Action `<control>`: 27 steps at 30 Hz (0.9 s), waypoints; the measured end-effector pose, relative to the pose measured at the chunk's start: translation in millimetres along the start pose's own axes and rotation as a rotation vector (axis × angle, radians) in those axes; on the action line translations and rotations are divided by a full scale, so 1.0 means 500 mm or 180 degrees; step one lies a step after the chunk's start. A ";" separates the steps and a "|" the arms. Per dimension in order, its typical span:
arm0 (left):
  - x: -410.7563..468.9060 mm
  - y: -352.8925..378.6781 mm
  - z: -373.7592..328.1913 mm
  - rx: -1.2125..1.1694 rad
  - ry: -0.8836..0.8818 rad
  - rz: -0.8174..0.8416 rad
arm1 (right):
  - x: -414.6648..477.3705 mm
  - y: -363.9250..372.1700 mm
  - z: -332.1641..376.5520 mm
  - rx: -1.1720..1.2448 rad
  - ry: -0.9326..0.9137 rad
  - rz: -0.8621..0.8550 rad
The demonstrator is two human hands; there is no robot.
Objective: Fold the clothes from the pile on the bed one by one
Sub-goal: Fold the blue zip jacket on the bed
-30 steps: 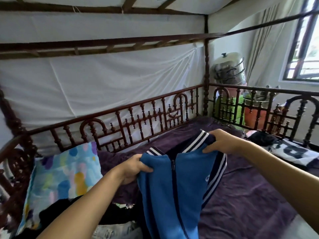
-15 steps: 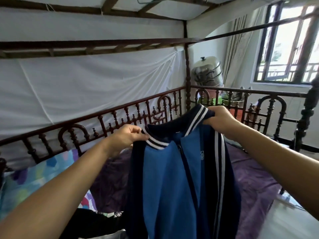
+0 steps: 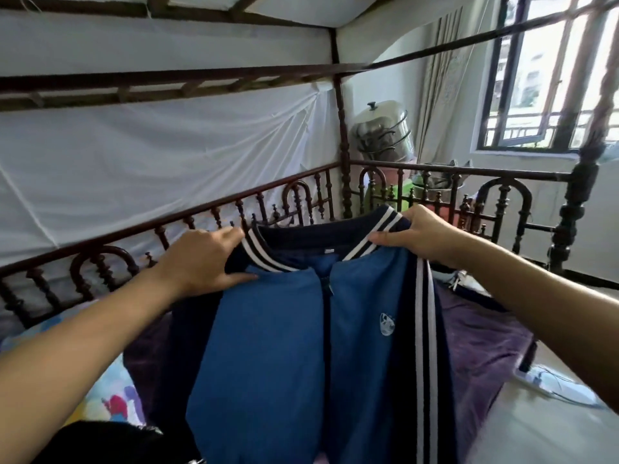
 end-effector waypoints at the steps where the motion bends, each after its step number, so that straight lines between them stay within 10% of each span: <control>1: 0.009 0.037 -0.006 -0.0085 -0.0196 0.0215 | 0.010 -0.004 -0.027 -0.0018 -0.0030 0.0043; 6: -0.039 0.224 0.098 -0.1571 -0.2532 0.0721 | 0.008 0.055 -0.132 0.0197 0.0079 0.1076; 11: -0.055 0.250 0.129 -0.1944 -0.3403 0.0417 | 0.034 0.082 -0.168 0.0659 0.0011 0.1243; 20: 0.174 0.395 0.150 -0.2127 -0.3625 -0.0582 | 0.201 0.092 -0.278 0.1368 0.0166 0.0903; 27: 0.371 0.735 0.014 -0.1748 -0.3061 0.0314 | 0.362 -0.017 -0.578 0.1273 0.1099 0.0191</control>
Point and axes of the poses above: each hand's wrist, its own x-axis towards the middle knuckle, its own y-axis out of the palm, z = x × y, the point moved 9 cm from there along x, towards the middle knuckle, and after that the axes turned 11 degrees about -z, right-handed, at the moved point
